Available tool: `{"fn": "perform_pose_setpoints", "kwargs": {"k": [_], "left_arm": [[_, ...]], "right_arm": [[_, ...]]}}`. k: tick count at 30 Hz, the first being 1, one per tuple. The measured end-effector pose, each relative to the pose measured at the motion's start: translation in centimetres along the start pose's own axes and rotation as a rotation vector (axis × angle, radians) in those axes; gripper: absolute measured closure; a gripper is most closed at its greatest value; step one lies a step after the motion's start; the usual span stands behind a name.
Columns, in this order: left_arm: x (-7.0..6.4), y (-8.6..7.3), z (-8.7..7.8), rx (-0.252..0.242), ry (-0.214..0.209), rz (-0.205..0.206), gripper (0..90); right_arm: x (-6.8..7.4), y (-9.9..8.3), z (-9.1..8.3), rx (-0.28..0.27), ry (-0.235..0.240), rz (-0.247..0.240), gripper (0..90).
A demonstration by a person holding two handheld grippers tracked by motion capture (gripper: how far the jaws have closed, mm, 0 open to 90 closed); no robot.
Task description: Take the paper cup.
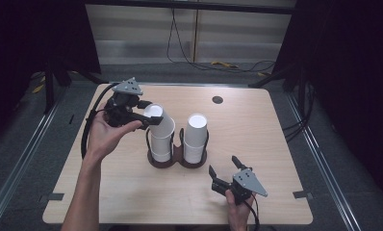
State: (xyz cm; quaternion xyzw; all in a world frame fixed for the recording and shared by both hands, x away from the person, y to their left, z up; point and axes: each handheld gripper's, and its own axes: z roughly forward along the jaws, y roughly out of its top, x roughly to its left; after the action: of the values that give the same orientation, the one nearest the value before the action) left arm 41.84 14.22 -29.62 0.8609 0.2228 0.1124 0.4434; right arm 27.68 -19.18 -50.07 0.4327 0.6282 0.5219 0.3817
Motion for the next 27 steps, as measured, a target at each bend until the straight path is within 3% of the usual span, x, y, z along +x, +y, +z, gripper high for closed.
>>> {"fn": "perform_pose_setpoints", "kwargs": {"k": [12, 27], "left_arm": [[-0.7, -1.4, -0.8, -0.11, -0.017, -0.018, 36.0], [-2.2, -2.9, -1.4, -0.174, -0.03, 0.0, 35.8]], "right_arm": [[0.0, 0.0, 0.0, -0.001, 0.003, 0.004, 12.6], [0.0, 0.0, 0.0, 0.003, 0.001, 0.002, 12.6]]}}
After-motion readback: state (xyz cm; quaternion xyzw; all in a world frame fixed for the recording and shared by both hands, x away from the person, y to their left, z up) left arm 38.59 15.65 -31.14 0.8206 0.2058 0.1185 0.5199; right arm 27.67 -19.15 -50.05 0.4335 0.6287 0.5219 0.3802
